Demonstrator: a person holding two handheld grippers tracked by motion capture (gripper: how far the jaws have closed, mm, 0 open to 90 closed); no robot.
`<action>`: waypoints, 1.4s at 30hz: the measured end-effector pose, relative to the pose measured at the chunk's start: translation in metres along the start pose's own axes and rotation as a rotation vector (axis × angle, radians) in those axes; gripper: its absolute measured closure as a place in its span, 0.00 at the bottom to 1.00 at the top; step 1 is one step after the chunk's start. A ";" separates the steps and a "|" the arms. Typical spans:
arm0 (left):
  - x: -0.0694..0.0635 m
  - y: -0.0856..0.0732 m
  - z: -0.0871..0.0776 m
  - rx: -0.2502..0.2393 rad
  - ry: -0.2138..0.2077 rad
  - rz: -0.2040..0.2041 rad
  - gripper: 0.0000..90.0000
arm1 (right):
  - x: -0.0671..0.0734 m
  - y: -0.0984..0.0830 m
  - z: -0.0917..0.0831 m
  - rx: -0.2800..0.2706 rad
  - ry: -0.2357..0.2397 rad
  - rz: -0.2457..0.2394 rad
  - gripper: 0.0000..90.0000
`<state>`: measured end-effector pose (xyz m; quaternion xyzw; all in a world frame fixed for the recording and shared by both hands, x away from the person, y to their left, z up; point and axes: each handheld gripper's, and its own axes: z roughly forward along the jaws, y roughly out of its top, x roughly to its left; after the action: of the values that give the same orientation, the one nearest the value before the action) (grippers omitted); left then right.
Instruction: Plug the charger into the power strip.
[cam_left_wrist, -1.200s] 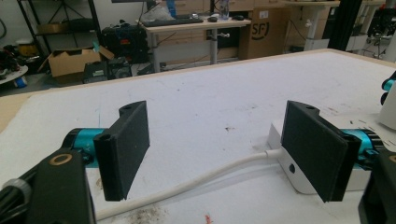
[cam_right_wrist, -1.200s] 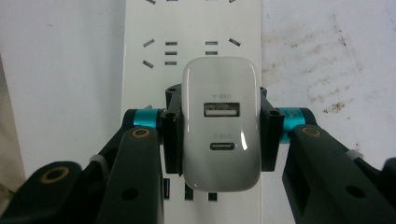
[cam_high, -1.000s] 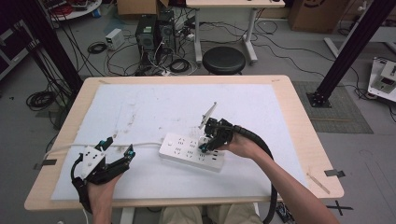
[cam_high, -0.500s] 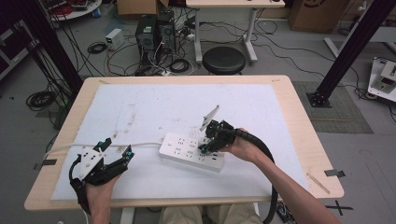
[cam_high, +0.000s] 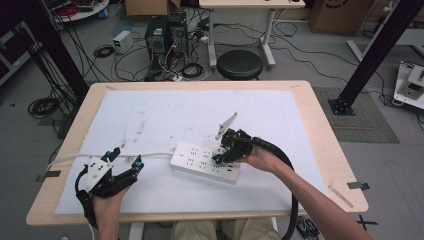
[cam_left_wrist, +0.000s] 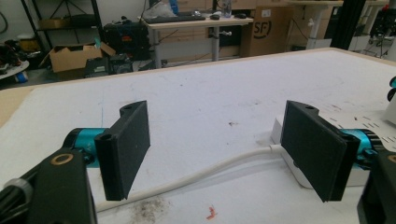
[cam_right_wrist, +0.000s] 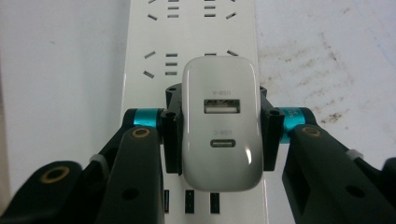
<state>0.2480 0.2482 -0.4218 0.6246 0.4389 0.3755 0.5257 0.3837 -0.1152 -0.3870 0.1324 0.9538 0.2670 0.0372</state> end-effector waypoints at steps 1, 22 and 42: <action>0.000 0.000 0.000 0.001 -0.001 0.003 0.27 | 0.003 0.000 0.000 0.004 -0.017 -0.012 0.71; -0.004 0.000 0.003 0.002 -0.011 0.006 0.27 | 0.005 -0.006 0.003 -0.051 -0.028 -0.026 0.71; 0.001 0.005 -0.003 -0.002 -0.004 0.006 0.27 | 0.000 -0.011 0.009 -0.086 0.002 -0.004 0.71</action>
<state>0.2461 0.2498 -0.4168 0.6260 0.4357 0.3762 0.5261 0.3819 -0.1199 -0.4004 0.1284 0.9417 0.3081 0.0424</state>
